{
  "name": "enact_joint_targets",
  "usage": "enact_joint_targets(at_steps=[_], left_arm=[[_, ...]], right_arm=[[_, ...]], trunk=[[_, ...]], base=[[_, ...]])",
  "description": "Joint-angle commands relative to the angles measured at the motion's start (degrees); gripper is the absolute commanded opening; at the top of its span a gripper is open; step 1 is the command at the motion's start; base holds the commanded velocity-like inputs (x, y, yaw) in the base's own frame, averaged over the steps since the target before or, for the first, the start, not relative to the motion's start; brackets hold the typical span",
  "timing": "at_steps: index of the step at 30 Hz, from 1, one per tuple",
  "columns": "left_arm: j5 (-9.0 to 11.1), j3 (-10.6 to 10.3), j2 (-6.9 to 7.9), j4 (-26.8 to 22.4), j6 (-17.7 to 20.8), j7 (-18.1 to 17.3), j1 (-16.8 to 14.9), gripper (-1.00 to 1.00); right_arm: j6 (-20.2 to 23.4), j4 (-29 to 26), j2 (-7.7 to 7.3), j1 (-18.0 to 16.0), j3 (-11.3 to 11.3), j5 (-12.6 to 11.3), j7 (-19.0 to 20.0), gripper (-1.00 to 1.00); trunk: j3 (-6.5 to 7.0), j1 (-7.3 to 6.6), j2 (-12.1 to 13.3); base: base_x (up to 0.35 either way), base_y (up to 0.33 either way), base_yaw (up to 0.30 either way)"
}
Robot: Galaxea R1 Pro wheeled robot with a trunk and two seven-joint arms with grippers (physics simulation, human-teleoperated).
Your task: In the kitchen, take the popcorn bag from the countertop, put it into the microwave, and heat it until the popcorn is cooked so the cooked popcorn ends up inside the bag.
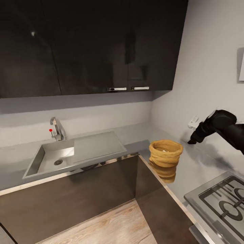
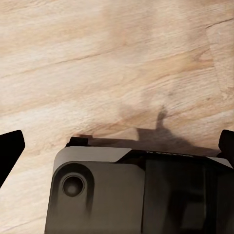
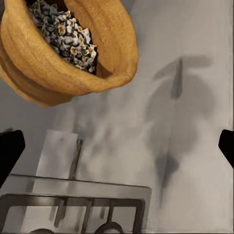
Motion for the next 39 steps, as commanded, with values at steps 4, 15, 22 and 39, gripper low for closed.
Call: enact_joint_targets(at_steps=[4, 15, 22, 39], left_arm=[[0.1, 0.3, -0.02, 0.1, -0.2, 0.0, 0.0, 1.0], [0.1, 0.2, -0.02, 0.1, -0.2, 0.0, 0.0, 1.0], [0.1, 0.2, -0.06, 0.1, -0.2, 0.0, 0.0, 1.0], [0.1, 0.3, 0.08, 0.1, -0.2, 0.0, 0.0, 1.0]], right_arm=[[-0.2, -1.0, 0.64, 2.7, 1.1, 1.4, -1.2, 1.0], [-10.6, 12.1, 2.25, -2.1, 1.8, 1.9, 11.5, 1.0], [-20.0, 31.4, 7.52, -11.8, -0.9, 2.2, 17.1, 1.0], [-26.2, 43.9, 10.65, -18.2, -0.7, 2.3, 15.6, 1.0]], trunk=[[-0.02, 0.02, -0.1], [-0.02, 0.02, -0.1], [-0.02, 0.02, -0.1], [-0.02, 0.02, -0.1]], base=[[0.0, 0.0, 0.0], [0.0, 0.0, 0.0], [0.0, 0.0, 0.0], [0.064, 0.0, 0.0]])
